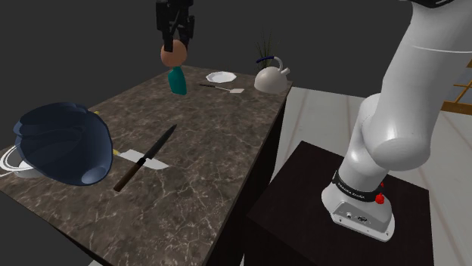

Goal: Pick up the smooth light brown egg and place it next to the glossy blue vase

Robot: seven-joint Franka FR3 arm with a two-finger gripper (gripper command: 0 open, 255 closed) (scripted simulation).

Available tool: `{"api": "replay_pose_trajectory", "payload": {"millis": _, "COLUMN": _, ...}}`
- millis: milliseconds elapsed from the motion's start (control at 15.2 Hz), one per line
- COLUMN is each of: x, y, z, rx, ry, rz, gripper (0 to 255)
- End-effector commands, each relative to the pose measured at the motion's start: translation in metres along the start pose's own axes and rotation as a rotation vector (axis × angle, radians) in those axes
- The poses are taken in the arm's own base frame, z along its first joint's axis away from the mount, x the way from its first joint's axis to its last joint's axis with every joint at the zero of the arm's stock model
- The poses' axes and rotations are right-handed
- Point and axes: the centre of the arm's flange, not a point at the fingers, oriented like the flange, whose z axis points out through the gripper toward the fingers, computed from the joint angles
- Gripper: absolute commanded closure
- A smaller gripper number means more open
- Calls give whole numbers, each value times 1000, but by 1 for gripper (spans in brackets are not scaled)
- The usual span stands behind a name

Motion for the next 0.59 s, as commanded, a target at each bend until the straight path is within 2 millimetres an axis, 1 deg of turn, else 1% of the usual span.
{"api": "replay_pose_trajectory", "payload": {"millis": 0, "x": 6, "y": -27, "z": 7, "rx": 0, "ry": 1, "rz": 1, "gripper": 255}}
{"api": "replay_pose_trajectory", "payload": {"millis": 396, "x": 19, "y": -101, "z": 31, "rx": 0, "ry": 1, "rz": 1, "gripper": 255}}
{"api": "replay_pose_trajectory", "payload": {"millis": 462, "x": 21, "y": -107, "z": 33, "rx": 0, "ry": 1, "rz": 1, "gripper": 255}}
{"api": "replay_pose_trajectory", "payload": {"millis": 528, "x": 20, "y": -106, "z": 39, "rx": 0, "ry": 1, "rz": 1, "gripper": 255}}
